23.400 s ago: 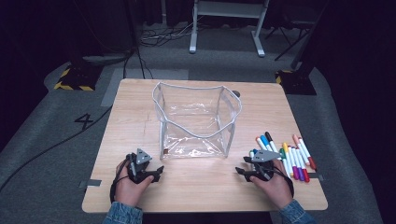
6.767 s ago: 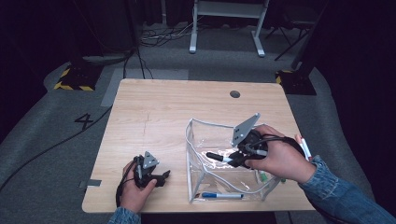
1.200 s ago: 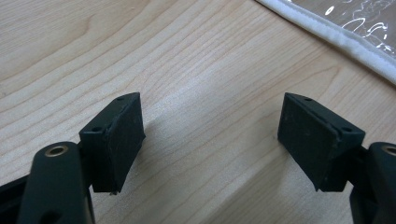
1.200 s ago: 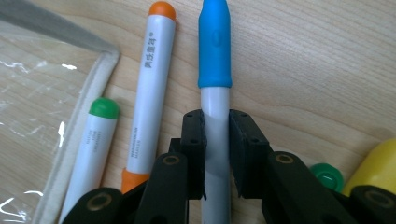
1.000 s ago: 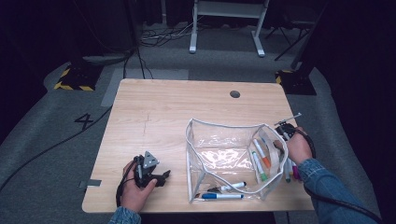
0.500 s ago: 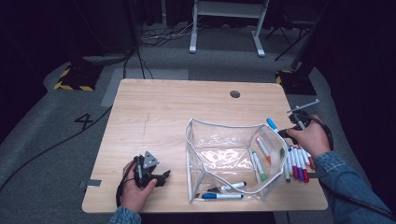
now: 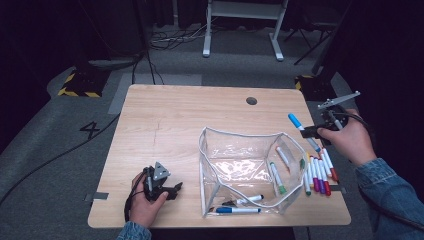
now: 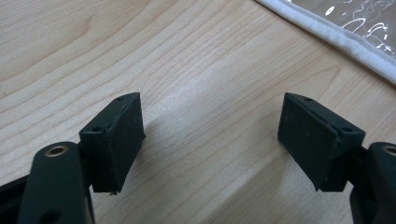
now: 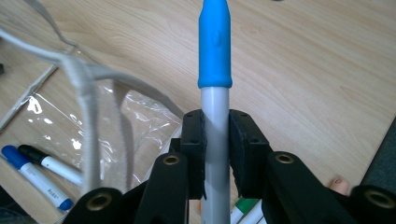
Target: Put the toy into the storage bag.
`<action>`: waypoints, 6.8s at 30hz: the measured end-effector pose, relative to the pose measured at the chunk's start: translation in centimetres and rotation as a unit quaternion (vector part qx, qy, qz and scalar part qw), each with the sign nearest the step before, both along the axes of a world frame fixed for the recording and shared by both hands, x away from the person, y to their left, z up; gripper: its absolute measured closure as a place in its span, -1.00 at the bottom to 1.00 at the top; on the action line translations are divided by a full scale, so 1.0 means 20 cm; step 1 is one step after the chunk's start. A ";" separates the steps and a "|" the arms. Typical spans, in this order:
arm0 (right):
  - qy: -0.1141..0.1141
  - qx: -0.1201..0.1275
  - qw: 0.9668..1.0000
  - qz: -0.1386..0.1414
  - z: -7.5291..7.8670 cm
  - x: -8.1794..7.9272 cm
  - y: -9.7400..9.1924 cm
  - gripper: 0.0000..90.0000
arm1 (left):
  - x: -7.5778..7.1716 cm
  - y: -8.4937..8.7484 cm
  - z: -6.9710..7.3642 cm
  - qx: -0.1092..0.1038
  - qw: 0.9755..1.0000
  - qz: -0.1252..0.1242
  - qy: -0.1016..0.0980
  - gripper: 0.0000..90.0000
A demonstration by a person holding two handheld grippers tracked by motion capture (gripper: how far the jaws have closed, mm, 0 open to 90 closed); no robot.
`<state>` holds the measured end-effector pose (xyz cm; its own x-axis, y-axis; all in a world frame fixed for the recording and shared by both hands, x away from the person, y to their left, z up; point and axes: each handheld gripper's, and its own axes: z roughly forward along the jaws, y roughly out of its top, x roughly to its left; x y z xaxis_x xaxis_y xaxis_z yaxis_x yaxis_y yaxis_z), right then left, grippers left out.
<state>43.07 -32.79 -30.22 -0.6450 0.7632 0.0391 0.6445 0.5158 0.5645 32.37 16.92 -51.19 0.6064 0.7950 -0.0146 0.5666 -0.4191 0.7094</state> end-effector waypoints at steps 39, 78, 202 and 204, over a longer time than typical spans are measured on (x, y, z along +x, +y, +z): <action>0.009 -0.052 0.962 0.267 0.12 -0.37 0.59 0.70 | 0.00 0.00 0.00 0.001 1.000 0.000 0.001 -0.49; 0.157 -0.197 0.870 0.423 -0.35 -0.41 1.04 0.70 | 0.00 0.00 0.00 0.000 1.000 0.000 0.000 -0.49; 0.073 -0.033 0.997 -0.013 -0.86 0.07 0.04 0.45 | 0.00 0.00 0.00 0.002 1.000 0.001 0.000 -0.49; 0.067 -0.036 0.997 -0.025 -0.86 0.07 0.05 0.52 | 0.00 0.00 0.00 0.002 1.000 0.001 0.000 -0.49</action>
<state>44.39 -31.81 -47.46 -0.5995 0.7976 0.0662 0.7369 0.5179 0.4344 32.43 16.89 -51.17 0.6050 0.7961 -0.0120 0.5680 -0.4210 0.7072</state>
